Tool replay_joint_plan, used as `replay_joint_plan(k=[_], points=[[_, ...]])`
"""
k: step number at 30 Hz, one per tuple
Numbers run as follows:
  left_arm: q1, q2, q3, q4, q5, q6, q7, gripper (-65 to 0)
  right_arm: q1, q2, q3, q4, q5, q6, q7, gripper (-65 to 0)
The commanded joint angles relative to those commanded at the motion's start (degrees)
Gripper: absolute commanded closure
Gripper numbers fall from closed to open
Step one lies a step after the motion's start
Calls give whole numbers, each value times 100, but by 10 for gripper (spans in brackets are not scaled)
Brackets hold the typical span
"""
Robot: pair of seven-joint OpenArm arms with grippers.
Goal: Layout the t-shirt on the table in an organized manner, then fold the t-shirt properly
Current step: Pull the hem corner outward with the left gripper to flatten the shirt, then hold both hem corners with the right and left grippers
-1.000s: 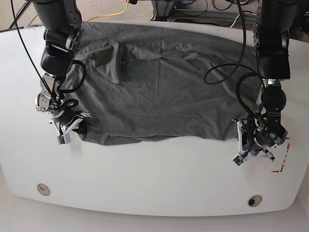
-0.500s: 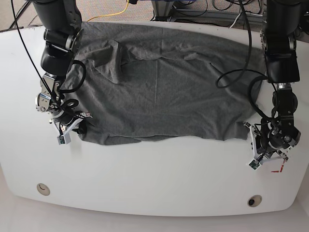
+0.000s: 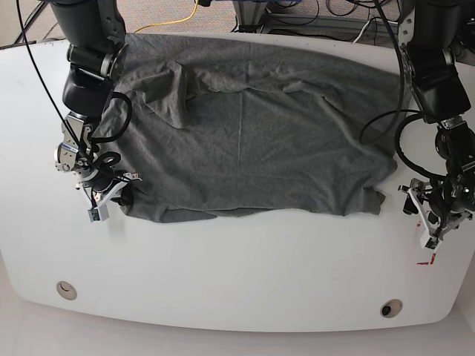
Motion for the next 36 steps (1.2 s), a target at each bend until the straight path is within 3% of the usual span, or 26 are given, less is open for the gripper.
replay_joint_plan(k=[4,9,23,30,32,36], points=[[-53,26,0,-527,-44,0,-88,-368,0,0,0,0,0,0,0,0],[-62,193,0,-1046,-299,0,-519,-368,0,-79,0,0,0,0,0,0],[-519,220,26,-2488,-290,0,-1380,-368,0,-123,0,0,0,0,0,0],[-615,220,26,-2664,-281,0,-1644,-363,0,-123,0,0,0,0,0,0],[-607,220,35,-2664,-273,0,-1758,-332,0,-123,0,0,0,0,0,-2],[-598,211,79,-2673,-273,0,-1899,-182,0,-114,0,0,0,0,0,-2]])
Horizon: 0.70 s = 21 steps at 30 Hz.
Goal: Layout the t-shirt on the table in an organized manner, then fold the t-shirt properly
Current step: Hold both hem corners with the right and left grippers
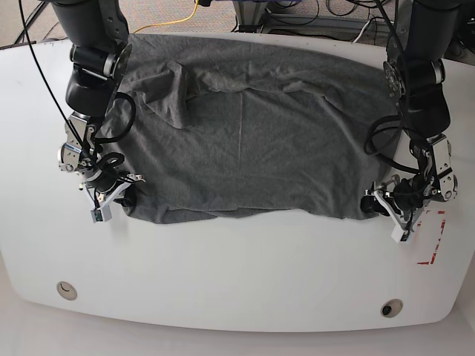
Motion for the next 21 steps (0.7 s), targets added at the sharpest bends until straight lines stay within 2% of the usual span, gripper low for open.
replay_joint_plan(k=[3,5,10,16,21], points=[[9,-18,352,0,132,0,-229,-71,0,0,0,0,0,0,9,-2],[9,-18,527,0,273,0,-387,-42,0,0,0,0,0,0,9,-2],[18,-18,633,0,545,0,-607,-36,0,0,0,0,0,0,9,-2],[9,-35,633,26,554,0,-554,-36,0,0,0,0,0,0,9,-2],[-18,-237,615,70,510,0,-396,-36,0,0,0,0,0,0,9,-2]])
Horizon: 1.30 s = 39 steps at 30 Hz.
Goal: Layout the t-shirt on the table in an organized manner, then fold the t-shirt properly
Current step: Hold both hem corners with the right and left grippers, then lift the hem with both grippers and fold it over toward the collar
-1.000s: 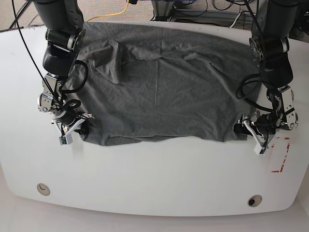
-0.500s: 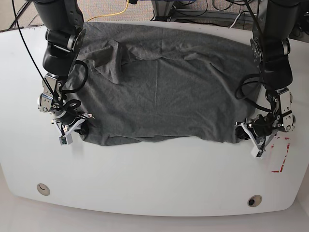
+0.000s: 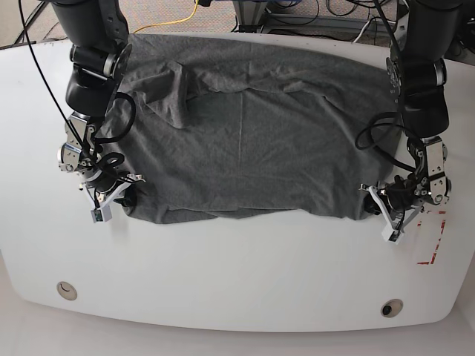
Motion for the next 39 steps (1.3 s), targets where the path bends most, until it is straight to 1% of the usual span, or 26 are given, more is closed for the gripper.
replay_joint_plan(k=[2,5,7,10,17,35,39], points=[[0,-35,-9,79,-97,0,9,-31,0,0,0,0,0,0,0,-2],[35,-79,-70,396,-264,0,35,0,0,0,0,0,0,0,0,-2],[35,-193,-141,589,-343,0,185,0,0,0,0,0,0,0,0,-2],[44,-246,-308,923,-448,0,422,0,0,0,0,0,0,0,0,-2],[246,-246,-475,1547,-492,0,563,0,0,9,0,0,0,0,0,-2],[396,-211,-457,1547,-492,0,563,0,44,-9,0,18,0,0,0,-2],[422,-211,-457,1547,-492,0,563,0,18,-26,0,571,-9,0,-105,-2]])
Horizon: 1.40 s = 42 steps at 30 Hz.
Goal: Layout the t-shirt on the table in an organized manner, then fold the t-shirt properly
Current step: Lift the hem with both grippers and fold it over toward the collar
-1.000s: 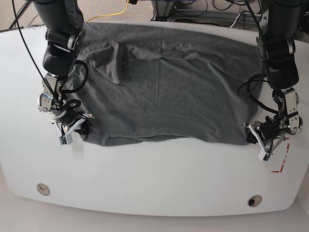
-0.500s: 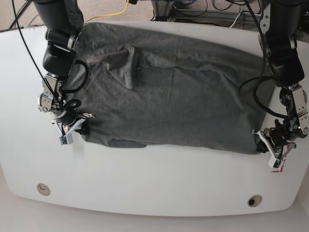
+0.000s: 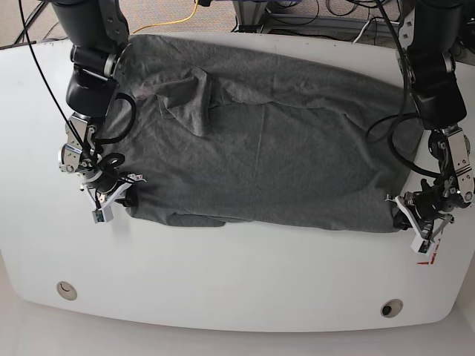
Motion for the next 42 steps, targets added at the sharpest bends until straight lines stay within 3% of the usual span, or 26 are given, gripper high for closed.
replay_joint_plan(k=[6,21,35,42], points=[[0,0,0,0,-9,0,0,0,-97,-18,0,1002,26,0,-826,-2],[149,-9,0,9,-9,0,35,0,-835,-343,18,3481,26,0,-2163,0],[352,-35,-35,26,-18,0,923,-1,-1802,-703,44,5512,26,0,-3314,0],[853,-132,-9,853,-18,0,1231,-3,-2409,-809,35,6198,26,0,-3613,0]])
